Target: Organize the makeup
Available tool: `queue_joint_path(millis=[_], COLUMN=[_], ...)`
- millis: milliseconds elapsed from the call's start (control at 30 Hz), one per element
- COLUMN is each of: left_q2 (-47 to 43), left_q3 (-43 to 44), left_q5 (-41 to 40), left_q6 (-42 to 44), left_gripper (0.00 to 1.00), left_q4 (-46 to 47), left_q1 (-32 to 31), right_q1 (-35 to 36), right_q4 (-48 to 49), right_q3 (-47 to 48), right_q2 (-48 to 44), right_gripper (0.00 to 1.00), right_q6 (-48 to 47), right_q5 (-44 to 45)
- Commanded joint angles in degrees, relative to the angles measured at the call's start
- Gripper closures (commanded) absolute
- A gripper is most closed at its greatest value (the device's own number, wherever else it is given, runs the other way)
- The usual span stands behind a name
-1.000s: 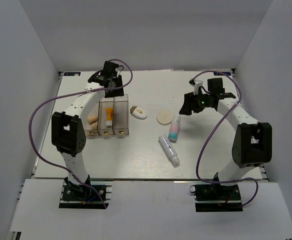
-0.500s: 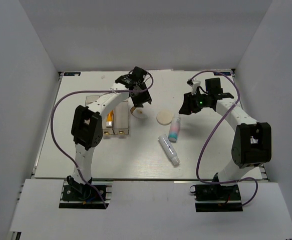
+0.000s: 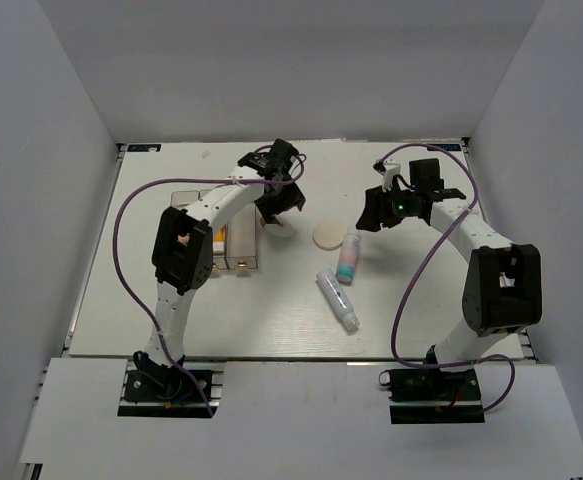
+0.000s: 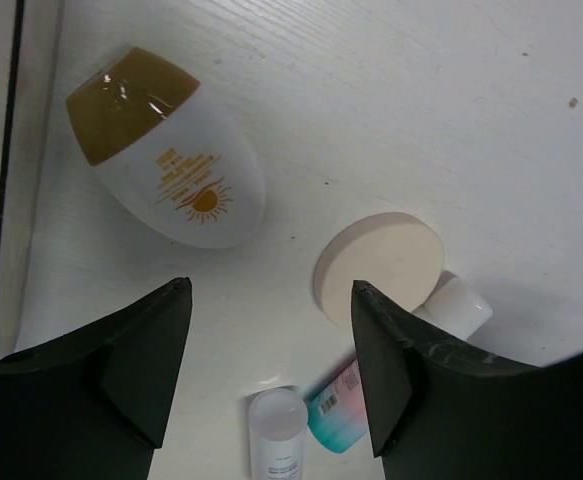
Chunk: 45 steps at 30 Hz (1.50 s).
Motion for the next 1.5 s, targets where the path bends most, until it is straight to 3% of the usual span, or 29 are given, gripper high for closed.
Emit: queue_joint_path(millis=[0,233,267,300,933,1300,1467], left_q2=[-0.1,2.0,2.2,2.4,8.7,11.2,11.8], left_q3=[2.2,3.3,3.4,3.5,6.5,6.8,6.9], left_q5=[-3.7,-5.9,-6.2,-7.1,-12.0,-13.0,-12.6], left_q6=[-2.2,-4.0,-4.0,-4.8,-4.4,-3.7,-3.4], left_gripper=[0.24,0.20,0.12,0.11,0.06,0.06,0.16], left_q4=[-2.8,-4.8,-4.6,-4.8,-5.0,-5.2,-4.6], left_q1=[-0.8,-0.8,-0.8,-0.8,-1.3,-1.3,-1.3], right_q1=[-0.1,-0.2,0.0,0.1,-0.4,-0.4,-0.4], right_q4=[2.2,2.6,2.7,2.9,3.6,4.0,4.2], right_q3=[0.0,0.0,0.0,0.0,0.5,0.8,1.2], right_q2=[-0.6,-0.1,-0.1,0.0,1.1,1.8,2.3], right_gripper=[0.38,0.38,0.38,0.37,0.37,0.37,0.37], right_q6=[0.7,0.7,0.7,0.7,0.4,0.2,0.4], right_q5=[-1.0,-1.6,-1.6,-1.7,-2.0,-2.4,-2.3])
